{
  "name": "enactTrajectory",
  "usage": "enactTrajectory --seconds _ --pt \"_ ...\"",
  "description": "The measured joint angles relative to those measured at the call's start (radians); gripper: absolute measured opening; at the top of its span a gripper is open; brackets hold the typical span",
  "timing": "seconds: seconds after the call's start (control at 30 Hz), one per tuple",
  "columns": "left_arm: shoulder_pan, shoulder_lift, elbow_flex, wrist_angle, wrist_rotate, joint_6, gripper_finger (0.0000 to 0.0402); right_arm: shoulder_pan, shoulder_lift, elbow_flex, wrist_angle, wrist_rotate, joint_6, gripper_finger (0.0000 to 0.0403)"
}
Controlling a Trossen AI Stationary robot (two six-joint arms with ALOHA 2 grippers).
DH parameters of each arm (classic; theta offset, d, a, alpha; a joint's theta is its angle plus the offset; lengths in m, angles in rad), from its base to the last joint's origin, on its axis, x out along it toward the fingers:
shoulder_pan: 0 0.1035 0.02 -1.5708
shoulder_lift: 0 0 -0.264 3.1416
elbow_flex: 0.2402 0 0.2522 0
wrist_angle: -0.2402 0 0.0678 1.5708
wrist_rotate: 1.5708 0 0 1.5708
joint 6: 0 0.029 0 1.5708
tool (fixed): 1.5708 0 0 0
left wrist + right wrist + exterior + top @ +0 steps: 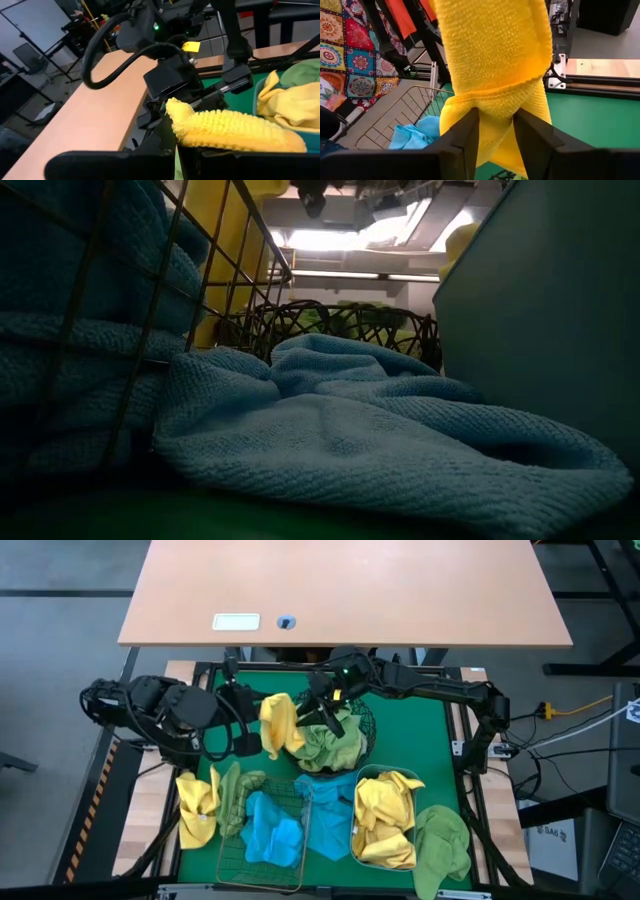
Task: Sort microfiber towel by color & place in baskets
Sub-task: Put the yellow microfiber cloth into the blue bin
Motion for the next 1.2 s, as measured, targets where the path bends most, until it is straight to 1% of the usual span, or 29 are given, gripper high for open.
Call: enactTrajectory --seconds 0.1,0.17,0.4,0.57,0.73,0.83,0.97,1.07,1.13,1.2 --pt "0.000 0.001 0.000 0.008 0.016 0.000 0.0000 0.000 0.000 0.000 0.000 -0.027 -0.001 0.0140" --pt "0.000 0.001 0.000 0.008 0.016 0.000 0.0000 0.001 0.000 0.000 0.000 -0.044 0.000 0.0159" --pt "0.000 0.001 0.000 0.009 0.016 0.000 0.0000 0.040 0.000 0.000 0.035 -0.001 -0.002 0.0230" --pt "0.012 0.022 0.000 0.050 0.027 0.001 0.0000 0.082 0.000 0.000 0.117 0.005 -0.009 0.0249" --pt "0.028 0.050 0.001 0.114 0.035 0.012 0.0000 0.123 0.000 0.000 0.195 0.066 -0.009 0.0249" --pt "0.036 0.075 0.001 0.162 0.039 0.053 0.0000 0.145 0.000 0.000 0.217 0.107 -0.008 0.0249" --pt "0.038 0.098 0.001 0.217 0.041 0.104 0.0000 0.163 0.000 0.000 0.229 0.128 -0.011 0.0241" --pt "0.039 0.111 0.002 0.226 0.039 0.108 0.0000 0.171 0.000 0.000 0.229 0.140 -0.011 0.0216" --pt "0.039 0.118 0.002 0.226 0.040 0.106 0.0000 0.171 0.000 0.000 0.229 0.140 -0.011 0.0186" --pt "0.039 0.120 0.002 0.226 0.038 0.105 0.0000 0.171 0.000 0.000 0.231 0.140 -0.012 0.0147"
